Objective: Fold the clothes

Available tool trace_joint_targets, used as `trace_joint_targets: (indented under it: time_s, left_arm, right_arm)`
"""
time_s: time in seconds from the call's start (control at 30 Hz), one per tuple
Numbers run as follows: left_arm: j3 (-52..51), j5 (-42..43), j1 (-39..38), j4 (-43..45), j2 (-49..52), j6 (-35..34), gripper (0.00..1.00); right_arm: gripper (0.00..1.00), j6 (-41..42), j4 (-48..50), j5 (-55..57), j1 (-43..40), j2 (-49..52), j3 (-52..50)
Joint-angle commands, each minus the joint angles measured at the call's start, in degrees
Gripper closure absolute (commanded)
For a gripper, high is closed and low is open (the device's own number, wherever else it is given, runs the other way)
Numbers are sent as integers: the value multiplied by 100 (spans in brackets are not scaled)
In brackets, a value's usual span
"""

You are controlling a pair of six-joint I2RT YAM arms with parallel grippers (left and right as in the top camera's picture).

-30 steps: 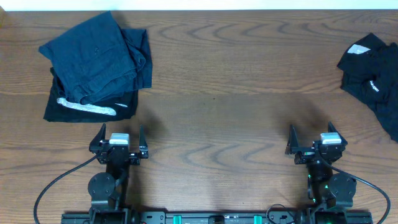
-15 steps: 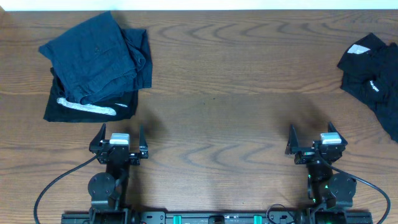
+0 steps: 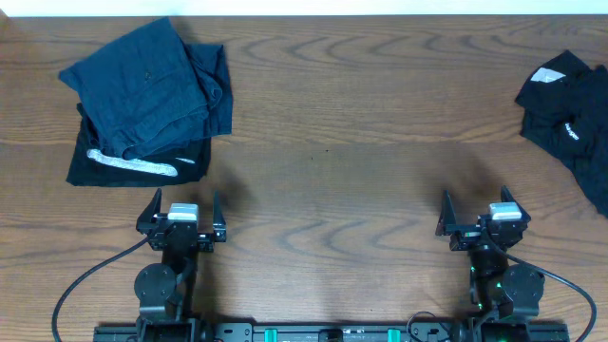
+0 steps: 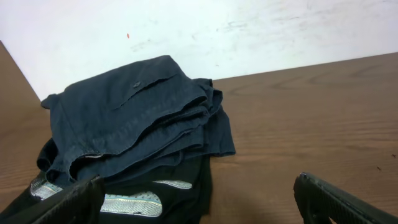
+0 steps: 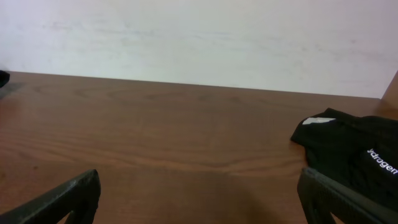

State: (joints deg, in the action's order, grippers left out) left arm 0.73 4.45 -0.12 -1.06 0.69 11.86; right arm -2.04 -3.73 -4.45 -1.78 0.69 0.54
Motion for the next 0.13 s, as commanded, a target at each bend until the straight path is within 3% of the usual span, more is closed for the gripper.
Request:
trace_joint_targets:
  time_s: [0.0, 0.1]
  left_arm:
    - [-50, 63, -24, -256, -63, 33, 2]
    - [-50, 66, -24, -256, -63, 33, 2]
  right_arm:
    - [1, 74, -15, 15, -79, -39, -22]
    - [1, 72, -15, 15, -79, -39, -22]
